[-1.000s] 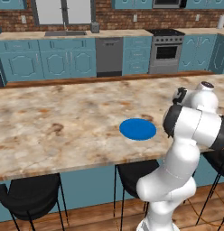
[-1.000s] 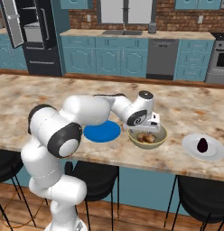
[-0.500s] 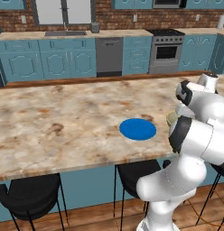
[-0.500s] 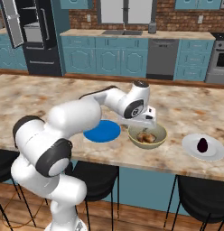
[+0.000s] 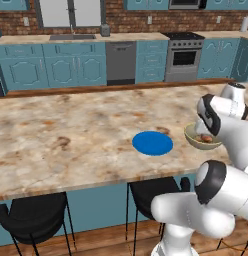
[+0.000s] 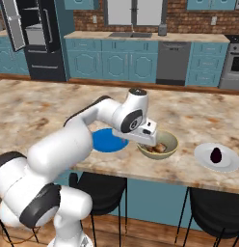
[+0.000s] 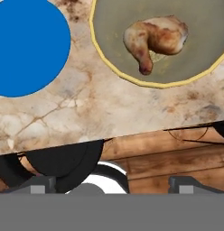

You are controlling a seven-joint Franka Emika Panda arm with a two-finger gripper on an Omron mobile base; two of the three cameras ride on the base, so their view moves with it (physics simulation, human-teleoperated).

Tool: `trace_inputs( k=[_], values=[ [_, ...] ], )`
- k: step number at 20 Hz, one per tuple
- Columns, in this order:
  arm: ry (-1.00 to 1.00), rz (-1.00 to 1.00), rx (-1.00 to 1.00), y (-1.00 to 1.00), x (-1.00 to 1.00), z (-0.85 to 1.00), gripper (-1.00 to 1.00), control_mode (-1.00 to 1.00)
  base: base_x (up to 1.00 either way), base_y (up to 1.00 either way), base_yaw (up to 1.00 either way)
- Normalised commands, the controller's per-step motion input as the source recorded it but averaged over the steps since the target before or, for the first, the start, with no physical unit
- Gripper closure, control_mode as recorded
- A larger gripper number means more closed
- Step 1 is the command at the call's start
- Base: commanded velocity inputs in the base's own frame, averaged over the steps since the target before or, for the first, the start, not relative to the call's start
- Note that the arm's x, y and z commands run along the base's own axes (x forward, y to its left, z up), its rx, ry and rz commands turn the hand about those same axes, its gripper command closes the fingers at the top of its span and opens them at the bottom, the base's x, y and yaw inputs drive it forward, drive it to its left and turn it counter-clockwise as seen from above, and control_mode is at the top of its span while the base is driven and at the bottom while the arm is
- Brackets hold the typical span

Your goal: Pick the chicken drumstick and eggplant from their plates and place them in the bowl. Then put the bowl in the fridge.

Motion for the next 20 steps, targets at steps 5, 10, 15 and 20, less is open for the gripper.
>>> trace_inputs(
  k=[5,10,15,20],
  values=[
    [-0.07,-0.01,-0.09,0.58,-0.56,0.0,-1.0,-1.0,0.0,0.0,0.0],
    [-0.03,0.03,-0.07,0.42,-0.18,-0.02,-1.0,-1.0,0.0,0.0,0.0],
    [0.0,0.0,0.0,0.0,0.0,0.0,-1.0,-1.0,0.0,0.0,0.0],
    [0.0,0.0,0.0,0.0,0.0,0.0,-1.0,1.0,0.0,0.0,0.0]
  ],
)
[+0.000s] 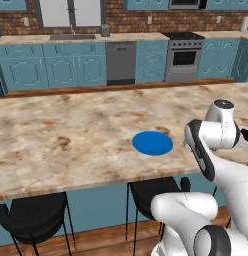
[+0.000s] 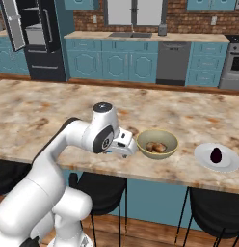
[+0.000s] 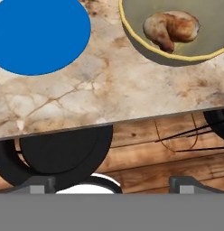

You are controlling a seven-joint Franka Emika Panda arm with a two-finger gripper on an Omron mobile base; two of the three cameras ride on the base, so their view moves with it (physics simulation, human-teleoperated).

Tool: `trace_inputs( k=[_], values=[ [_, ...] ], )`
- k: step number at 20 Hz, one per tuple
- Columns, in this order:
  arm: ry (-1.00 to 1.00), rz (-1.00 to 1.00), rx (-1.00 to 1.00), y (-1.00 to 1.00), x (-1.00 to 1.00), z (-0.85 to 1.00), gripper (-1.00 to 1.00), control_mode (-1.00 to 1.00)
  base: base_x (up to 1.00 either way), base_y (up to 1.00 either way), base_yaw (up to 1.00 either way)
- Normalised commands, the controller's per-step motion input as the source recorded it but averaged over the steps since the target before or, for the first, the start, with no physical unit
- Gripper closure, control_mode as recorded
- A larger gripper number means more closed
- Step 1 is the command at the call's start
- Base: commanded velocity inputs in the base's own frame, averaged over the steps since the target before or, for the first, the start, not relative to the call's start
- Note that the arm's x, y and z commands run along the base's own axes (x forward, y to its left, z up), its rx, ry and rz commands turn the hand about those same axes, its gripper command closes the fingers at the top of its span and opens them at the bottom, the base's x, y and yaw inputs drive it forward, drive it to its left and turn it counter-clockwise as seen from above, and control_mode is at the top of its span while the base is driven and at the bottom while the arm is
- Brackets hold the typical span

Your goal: Pick the chicken drumstick and eggplant from their plates and place them in the bowl. Then put the bowl in the fridge.

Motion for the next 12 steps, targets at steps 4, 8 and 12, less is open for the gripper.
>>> trace_inputs(
  k=[4,8,12],
  values=[
    [0.0,0.0,0.0,0.0,0.0,0.0,-1.0,1.0,0.0,0.0,0.0],
    [0.0,0.0,0.0,0.0,0.0,0.0,-1.0,1.0,-0.22,-0.04,0.0],
    [0.0,0.0,0.0,0.0,0.0,0.0,-1.0,1.0,-0.32,-0.45,0.0]
  ],
)
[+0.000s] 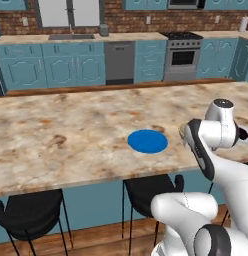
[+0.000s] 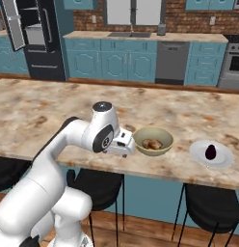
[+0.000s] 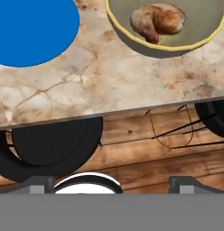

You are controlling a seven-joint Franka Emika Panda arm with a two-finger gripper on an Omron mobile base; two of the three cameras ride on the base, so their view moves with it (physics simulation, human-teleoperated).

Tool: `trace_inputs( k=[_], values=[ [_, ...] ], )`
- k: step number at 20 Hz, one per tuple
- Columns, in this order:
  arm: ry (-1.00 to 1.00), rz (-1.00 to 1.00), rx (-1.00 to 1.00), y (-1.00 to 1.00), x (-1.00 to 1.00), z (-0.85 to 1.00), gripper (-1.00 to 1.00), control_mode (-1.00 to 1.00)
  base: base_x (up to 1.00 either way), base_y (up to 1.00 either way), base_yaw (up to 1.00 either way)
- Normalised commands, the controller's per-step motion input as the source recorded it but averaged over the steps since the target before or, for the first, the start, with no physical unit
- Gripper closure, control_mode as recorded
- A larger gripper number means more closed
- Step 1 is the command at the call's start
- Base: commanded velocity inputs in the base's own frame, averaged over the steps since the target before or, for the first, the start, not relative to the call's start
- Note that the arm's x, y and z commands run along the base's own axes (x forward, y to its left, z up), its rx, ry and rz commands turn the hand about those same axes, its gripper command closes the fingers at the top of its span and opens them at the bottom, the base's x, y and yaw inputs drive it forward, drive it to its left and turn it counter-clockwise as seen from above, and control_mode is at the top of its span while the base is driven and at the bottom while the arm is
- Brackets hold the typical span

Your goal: Pick the chicken drumstick and eggplant from their plates and place them in the bowl. Then put the bowl in the fridge.

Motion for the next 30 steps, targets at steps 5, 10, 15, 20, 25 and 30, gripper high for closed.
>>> trace_inputs(
  k=[5,10,15,20,25,30],
  values=[
    [0.0,0.0,0.0,0.0,0.0,0.0,-1.0,1.0,-0.02,-0.71,0.0],
    [0.0,0.0,0.0,0.0,0.0,0.0,-1.0,1.0,0.16,-0.79,0.0],
    [0.0,0.0,0.0,0.0,0.0,0.0,-1.0,1.0,0.35,-0.7,0.0],
    [0.0,0.0,0.0,0.0,0.0,0.0,-1.0,1.0,0.65,-0.44,0.05],
    [0.0,0.0,0.0,0.0,0.0,0.0,-1.0,1.0,0.28,-0.29,0.12],
    [0.0,0.0,0.0,0.0,0.0,0.0,-1.0,1.0,0.0,0.0,0.0]
  ],
)
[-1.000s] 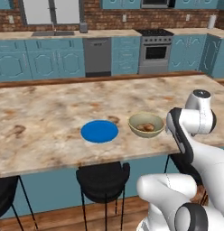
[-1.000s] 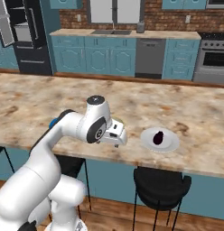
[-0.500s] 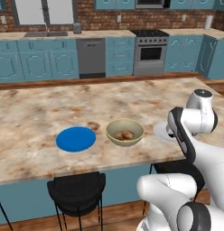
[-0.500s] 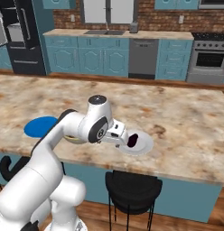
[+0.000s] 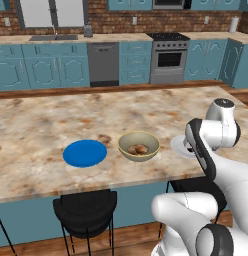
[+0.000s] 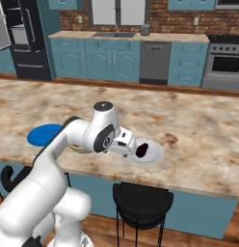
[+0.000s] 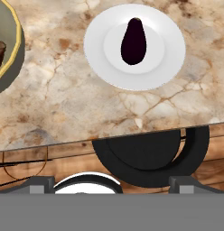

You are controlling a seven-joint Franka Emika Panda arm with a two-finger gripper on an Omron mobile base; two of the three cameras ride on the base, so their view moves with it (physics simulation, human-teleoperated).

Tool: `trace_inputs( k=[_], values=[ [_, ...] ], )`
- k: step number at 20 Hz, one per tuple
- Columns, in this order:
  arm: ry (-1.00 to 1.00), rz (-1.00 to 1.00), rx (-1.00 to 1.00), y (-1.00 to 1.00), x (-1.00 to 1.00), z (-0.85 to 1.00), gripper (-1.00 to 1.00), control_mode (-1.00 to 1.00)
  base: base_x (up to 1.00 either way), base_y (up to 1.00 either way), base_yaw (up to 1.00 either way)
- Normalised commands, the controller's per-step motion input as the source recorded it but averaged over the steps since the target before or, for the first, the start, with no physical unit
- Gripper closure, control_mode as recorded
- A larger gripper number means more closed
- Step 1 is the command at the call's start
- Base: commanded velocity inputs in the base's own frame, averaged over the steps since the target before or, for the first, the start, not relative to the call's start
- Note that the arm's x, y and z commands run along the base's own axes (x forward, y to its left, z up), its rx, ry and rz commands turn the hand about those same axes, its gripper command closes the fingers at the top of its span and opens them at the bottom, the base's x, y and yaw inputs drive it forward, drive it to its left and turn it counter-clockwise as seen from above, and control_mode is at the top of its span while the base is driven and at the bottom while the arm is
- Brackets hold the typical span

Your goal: Pick the chicken drumstick and eggplant from their plates and place them in the bowl. Then put the bowl in the fridge.

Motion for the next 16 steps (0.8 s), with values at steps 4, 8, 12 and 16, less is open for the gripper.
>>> trace_inputs(
  k=[4,8,12,16],
  values=[
    [0.0,0.0,0.0,0.0,0.0,0.0,-1.0,1.0,0.0,0.0,0.0],
    [0.0,0.0,0.0,0.0,0.0,0.0,-1.0,-1.0,0.0,0.0,0.0],
    [0.0,0.0,0.0,0.0,0.0,0.0,-1.0,-1.0,0.0,0.0,0.0],
    [0.04,0.0,0.0,-0.02,0.12,-0.02,-1.0,-1.0,0.0,0.0,0.0]
  ],
)
